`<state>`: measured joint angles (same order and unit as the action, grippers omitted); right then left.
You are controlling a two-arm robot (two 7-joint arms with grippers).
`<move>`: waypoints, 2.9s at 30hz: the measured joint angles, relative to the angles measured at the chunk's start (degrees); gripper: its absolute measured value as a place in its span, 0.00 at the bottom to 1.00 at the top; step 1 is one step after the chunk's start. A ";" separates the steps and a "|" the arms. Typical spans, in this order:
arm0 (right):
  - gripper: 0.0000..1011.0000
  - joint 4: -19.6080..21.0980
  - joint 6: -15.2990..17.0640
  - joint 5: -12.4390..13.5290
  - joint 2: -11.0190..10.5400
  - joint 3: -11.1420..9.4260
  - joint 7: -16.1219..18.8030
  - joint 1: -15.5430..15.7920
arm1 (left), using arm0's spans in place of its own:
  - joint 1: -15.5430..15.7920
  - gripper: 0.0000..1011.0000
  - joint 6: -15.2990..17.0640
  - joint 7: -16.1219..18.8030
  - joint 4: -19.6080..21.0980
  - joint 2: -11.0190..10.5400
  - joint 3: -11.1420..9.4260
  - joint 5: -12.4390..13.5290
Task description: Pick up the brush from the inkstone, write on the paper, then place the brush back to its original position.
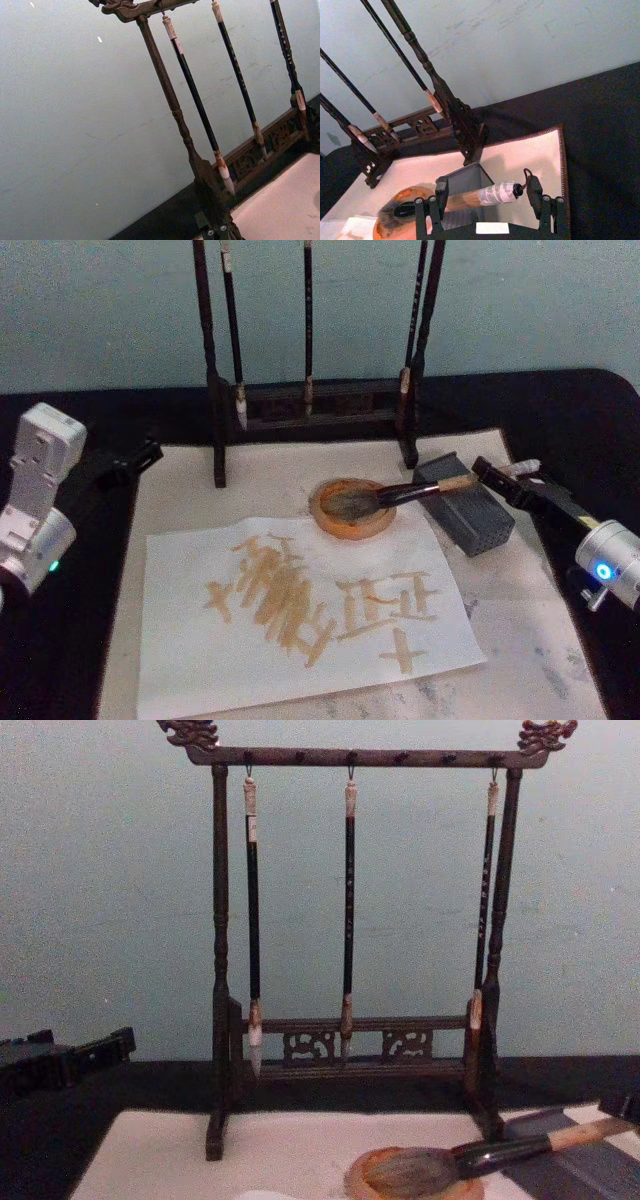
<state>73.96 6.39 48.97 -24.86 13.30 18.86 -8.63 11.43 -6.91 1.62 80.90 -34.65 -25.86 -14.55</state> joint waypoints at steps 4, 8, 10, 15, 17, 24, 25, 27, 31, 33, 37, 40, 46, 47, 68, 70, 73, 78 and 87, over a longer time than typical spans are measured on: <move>1.00 0.47 -0.11 0.14 -0.08 -0.16 -0.32 0.32 | 0.00 0.99 0.00 0.00 0.00 0.00 0.00 0.00; 1.00 0.47 -0.13 0.14 -0.08 -0.17 -0.32 0.31 | 0.00 0.99 0.00 0.00 0.00 0.00 0.00 0.00; 1.00 0.46 -0.14 0.14 -0.08 -0.17 -0.31 0.30 | 0.00 0.99 0.00 0.00 0.00 0.00 0.00 0.00; 1.00 0.37 -0.17 0.14 -0.07 -0.16 -0.28 0.23 | 0.00 0.99 0.00 0.00 0.00 0.00 0.00 0.00; 0.96 0.33 -0.17 0.13 -0.06 -0.15 -0.26 0.22 | 0.00 0.99 0.00 0.00 0.00 0.00 0.00 0.00; 0.81 0.26 -0.17 0.12 -0.05 -0.11 -0.23 0.18 | 0.00 0.99 0.00 0.00 0.00 0.00 0.00 0.00; 0.76 0.26 -0.17 0.12 -0.05 -0.11 -0.23 0.18 | 0.00 0.99 0.00 0.00 0.00 0.00 0.00 0.00; 0.73 0.25 -0.17 0.12 -0.05 -0.10 -0.22 0.17 | 0.00 0.99 0.00 0.00 0.00 0.00 0.00 0.00; 0.57 0.23 -0.17 0.14 -0.05 -0.07 -0.17 0.15 | 0.00 0.99 0.00 0.00 0.00 0.00 0.00 0.00; 0.54 0.23 -0.18 0.39 0.03 -0.12 -0.01 0.17 | 0.00 0.99 0.00 0.00 0.00 0.00 0.00 0.00; 0.49 1.28 -0.31 0.72 -0.16 -0.19 0.11 0.61 | 0.00 0.99 0.00 0.00 0.00 0.00 0.00 0.00; 0.45 2.66 -0.50 0.72 -0.54 -0.19 0.12 1.03 | 0.00 0.99 0.00 0.00 0.00 0.00 0.00 0.00; 0.36 4.92 -0.60 0.70 -1.13 -0.02 -0.08 1.61 | 0.00 0.99 0.00 0.00 0.00 0.00 0.00 0.00; 0.36 5.40 -0.59 0.66 -1.26 0.07 -0.23 1.68 | 0.00 0.99 0.00 0.00 0.00 0.00 0.00 0.00; 0.27 13.73 2.69 -1.39 -4.01 1.75 -3.83 3.11 | 0.00 0.99 0.00 0.00 0.00 0.00 0.00 0.00; 0.26 14.83 3.23 -1.94 -4.61 2.15 -3.89 3.12 | 0.00 0.99 0.00 0.00 0.00 0.00 0.00 0.00; 0.24 16.74 3.99 -3.02 -5.80 2.87 -3.81 3.10 | 0.00 0.99 0.00 0.00 0.00 0.00 0.00 0.00; 0.22 19.91 5.19 -5.33 -7.80 3.93 -3.41 2.80 | 0.00 0.99 0.00 0.00 0.00 0.00 0.00 0.00; 0.17 23.57 6.26 -8.31 -10.43 5.02 -1.79 1.94 | 0.00 0.99 0.00 0.00 0.00 0.00 0.00 0.00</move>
<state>97.53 12.65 40.66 -35.28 18.32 17.08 -6.69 11.43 -6.91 1.62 80.90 -34.65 -25.86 -14.55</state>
